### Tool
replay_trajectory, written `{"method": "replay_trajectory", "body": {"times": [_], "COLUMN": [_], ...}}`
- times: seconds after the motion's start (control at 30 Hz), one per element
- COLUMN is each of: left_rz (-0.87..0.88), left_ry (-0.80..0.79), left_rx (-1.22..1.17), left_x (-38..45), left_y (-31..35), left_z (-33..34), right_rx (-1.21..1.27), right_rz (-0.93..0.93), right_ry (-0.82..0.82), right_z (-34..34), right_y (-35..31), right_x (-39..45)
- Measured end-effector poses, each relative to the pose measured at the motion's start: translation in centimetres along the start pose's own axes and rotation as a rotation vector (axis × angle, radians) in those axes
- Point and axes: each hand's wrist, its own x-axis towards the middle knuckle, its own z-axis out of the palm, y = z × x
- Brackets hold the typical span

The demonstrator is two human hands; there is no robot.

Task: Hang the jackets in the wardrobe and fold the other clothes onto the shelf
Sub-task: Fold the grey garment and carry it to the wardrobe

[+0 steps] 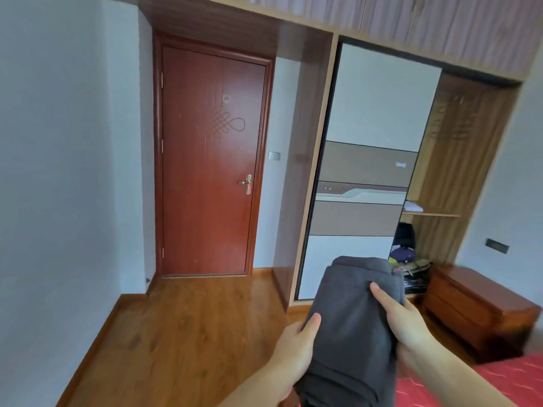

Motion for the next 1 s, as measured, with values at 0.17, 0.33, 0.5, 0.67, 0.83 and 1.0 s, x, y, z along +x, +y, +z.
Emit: {"method": "replay_trajectory", "body": {"times": [0.17, 0.33, 0.5, 0.67, 0.83, 1.0], "left_rz": [0.054, 0.073, 0.152, 0.145, 0.151, 0.145], "left_ry": [-0.033, -0.020, 0.086, 0.065, 0.036, -0.145], "left_rx": [0.109, 0.215, 0.276, 0.311, 0.369, 0.273], "left_x": [12.1, 25.2, 37.8, 49.7, 62.3, 75.5], "left_y": [2.6, 4.5, 7.4, 11.0, 13.4, 13.7], "left_z": [-3.7, -7.8, -12.2, -15.0, -15.7, -15.3], "right_rx": [0.025, 0.103, 0.197, 0.227, 0.188, 0.161], "right_rz": [-0.021, -0.020, 0.034, 0.032, -0.033, -0.056], "right_ry": [0.076, 0.061, -0.025, -0.020, 0.056, 0.194], "right_z": [5.7, 11.3, 18.2, 22.6, 25.5, 27.4], "right_y": [-0.8, 0.8, 1.2, -1.1, -2.7, -2.6], "right_x": [10.4, 23.4, 36.5, 47.3, 57.9, 68.2]}}
